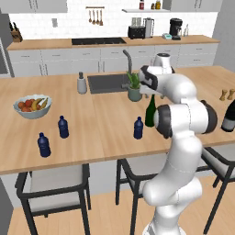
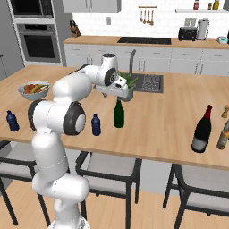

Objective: Move the plastic bottles in the middle to the plastics group, and the glass bottles in the middle to the glass group.

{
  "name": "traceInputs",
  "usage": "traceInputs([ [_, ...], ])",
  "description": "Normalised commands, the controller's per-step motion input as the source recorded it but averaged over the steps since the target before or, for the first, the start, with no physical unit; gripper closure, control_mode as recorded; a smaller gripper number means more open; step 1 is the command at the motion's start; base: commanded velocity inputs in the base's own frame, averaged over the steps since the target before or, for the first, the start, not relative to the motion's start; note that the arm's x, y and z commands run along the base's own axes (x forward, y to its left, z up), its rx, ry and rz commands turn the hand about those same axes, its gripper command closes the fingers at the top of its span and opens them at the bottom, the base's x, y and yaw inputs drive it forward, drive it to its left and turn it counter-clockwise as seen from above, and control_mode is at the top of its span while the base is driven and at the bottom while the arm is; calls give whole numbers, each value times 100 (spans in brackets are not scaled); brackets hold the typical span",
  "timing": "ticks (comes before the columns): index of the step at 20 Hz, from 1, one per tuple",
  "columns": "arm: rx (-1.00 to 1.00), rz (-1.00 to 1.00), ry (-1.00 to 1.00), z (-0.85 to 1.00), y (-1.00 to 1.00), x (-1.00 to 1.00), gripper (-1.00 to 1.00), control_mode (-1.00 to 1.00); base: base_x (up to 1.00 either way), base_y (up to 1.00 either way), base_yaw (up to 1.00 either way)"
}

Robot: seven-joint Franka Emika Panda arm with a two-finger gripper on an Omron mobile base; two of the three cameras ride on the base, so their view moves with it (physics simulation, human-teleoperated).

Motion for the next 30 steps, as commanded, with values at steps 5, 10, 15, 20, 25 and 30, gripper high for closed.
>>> traceInputs([
  [5, 0, 0, -2, 0, -2, 34, -100, -100, 0, 0, 0],
  [10, 0, 0, 0, 0, -9, 29, -100, -100, 0, 0, 0],
  [15, 0, 0, 0, 0, -8, 5, -100, -100, 0, 0, 0],
  [20, 0, 0, 0, -2, -5, 13, -100, -100, 0, 0, 0],
  [25, 0, 0, 0, -10, -8, 13, -100, -100, 0, 0, 0],
  [30, 0, 0, 0, -11, -12, 6, -100, -100, 0, 0, 0],
])
